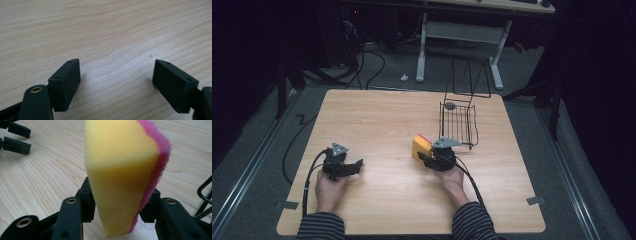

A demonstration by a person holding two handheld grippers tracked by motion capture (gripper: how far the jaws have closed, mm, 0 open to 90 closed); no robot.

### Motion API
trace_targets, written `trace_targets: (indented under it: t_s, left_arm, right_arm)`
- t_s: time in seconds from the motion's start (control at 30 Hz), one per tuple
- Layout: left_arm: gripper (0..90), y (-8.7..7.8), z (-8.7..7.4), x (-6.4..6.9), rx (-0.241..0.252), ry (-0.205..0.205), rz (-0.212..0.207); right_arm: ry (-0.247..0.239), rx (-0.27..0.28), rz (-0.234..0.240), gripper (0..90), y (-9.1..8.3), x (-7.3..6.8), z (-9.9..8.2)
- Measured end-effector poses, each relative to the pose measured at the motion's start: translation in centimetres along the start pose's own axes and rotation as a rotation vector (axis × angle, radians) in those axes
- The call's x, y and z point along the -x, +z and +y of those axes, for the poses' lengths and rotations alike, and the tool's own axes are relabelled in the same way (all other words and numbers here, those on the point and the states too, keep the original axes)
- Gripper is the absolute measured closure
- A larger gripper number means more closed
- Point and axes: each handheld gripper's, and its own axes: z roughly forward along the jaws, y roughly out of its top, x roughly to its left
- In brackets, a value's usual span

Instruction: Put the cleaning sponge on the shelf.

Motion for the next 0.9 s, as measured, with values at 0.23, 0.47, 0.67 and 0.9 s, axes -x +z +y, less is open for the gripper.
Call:
trace_targets:
  t_s: [0.23,0.47,0.67,0.9]
  left_arm:
    - [23.1,0.0,0.0,0.0,0.0,0.0,0.0]
    - [23.1,0.0,0.0,0.0,0.0,0.0,0.0]
    - [23.0,0.0,0.0,0.0,-0.001,0.001,0.0]
    - [23.0,0.0,0.0,0.0,0.0,0.0,0.0]
  right_arm:
    - [-0.025,0.011,0.0,60.6,-0.2,-0.2,0.1]
    - [-0.026,0.025,0.015,60.8,-0.7,-0.3,0.3]
    - [-0.03,0.026,0.024,60.8,-1.0,-0.4,0.4]
    - [-0.028,0.034,0.039,60.7,-1.7,-0.5,0.6]
